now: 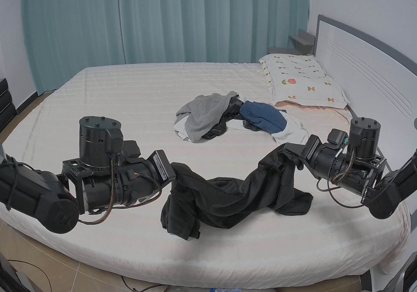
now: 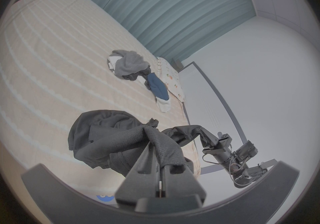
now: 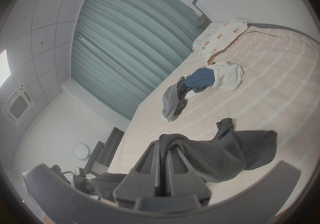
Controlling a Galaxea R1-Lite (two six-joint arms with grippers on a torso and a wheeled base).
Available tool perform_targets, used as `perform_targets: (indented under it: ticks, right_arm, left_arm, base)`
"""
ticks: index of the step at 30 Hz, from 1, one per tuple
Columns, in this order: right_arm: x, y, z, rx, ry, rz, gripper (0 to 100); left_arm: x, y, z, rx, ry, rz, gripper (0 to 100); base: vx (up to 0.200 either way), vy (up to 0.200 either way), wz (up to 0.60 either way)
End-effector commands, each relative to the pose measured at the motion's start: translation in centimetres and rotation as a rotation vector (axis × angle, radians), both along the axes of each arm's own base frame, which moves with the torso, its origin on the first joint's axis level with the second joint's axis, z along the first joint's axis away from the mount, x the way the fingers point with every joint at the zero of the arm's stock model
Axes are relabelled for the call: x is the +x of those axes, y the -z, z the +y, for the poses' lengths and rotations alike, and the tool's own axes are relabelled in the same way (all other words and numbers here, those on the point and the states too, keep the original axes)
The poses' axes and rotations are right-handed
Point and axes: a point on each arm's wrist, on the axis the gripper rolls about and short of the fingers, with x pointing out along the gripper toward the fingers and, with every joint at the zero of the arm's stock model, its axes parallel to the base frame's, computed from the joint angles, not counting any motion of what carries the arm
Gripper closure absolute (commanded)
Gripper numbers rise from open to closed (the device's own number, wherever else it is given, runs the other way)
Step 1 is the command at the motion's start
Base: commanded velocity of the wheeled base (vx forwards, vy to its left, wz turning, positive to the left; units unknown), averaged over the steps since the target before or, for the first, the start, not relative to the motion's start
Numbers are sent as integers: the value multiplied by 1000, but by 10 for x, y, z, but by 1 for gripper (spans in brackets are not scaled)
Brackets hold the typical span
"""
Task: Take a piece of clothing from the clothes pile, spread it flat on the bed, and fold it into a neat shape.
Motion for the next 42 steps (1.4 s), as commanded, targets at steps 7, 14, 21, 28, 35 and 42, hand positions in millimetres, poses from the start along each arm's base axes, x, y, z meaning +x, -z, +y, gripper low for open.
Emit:
perform_targets:
  ticks: [7,14,21,28,35,42]
  right_arm:
    - [-5,-1,3,0,-16,-2,100]
    - [-5,0,4,-2,-21,2,100]
    - [-7,1,6,-4,-27,5,100]
    - [-4,0,7,-16,21,-6,100]
    - [-2,-1,5,-54,65,-34,100]
    - [5,-1,6,-57,106,-41,100]
  left_arm:
    - [7,14,-1,18,-34,36,100]
    - [11,7,-2,-59,-113,3,100]
    - [8,5,1,-64,-115,-4,100]
    - [2,-4,4,-81,-111,-27,100]
    - [0,-10,6,-90,-110,-46,100]
    - [0,-12,7,-91,-116,-53,100]
  base:
    - [-86,0,0]
    - [0,0,0]
    - [0,171,0]
    - [0,200,0]
    - [0,200,0]
    - [0,200,0]
